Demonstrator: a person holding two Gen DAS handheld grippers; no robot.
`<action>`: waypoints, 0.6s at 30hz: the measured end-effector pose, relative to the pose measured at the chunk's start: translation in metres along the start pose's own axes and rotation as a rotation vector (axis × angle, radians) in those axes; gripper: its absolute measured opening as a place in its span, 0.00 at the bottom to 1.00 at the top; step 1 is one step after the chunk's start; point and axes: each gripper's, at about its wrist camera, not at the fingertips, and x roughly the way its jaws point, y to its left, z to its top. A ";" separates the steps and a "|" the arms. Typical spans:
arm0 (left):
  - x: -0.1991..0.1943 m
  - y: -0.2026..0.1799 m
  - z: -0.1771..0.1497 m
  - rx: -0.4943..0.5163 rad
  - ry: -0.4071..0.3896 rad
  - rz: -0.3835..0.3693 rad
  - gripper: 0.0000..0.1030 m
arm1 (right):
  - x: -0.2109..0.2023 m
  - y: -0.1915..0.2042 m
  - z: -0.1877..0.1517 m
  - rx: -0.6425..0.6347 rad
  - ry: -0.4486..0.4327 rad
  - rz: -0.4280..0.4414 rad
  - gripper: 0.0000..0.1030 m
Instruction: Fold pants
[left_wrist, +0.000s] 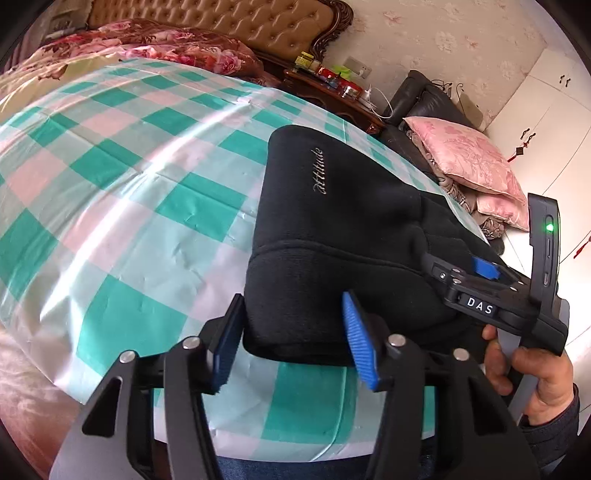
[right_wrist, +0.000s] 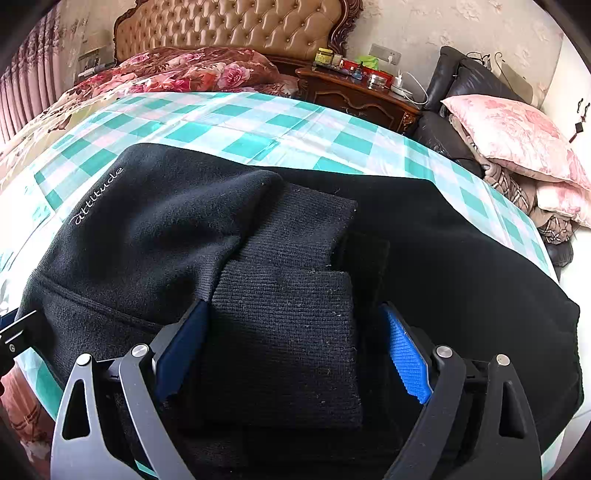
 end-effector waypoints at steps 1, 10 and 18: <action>0.000 -0.001 0.000 0.003 -0.001 0.004 0.51 | 0.000 0.000 0.000 0.001 0.000 0.001 0.84; -0.008 -0.010 0.000 0.061 -0.040 0.031 0.37 | 0.001 -0.001 0.001 0.008 0.002 0.004 0.85; -0.017 -0.020 0.005 0.106 -0.073 0.045 0.33 | 0.000 -0.006 0.002 0.037 0.018 0.027 0.87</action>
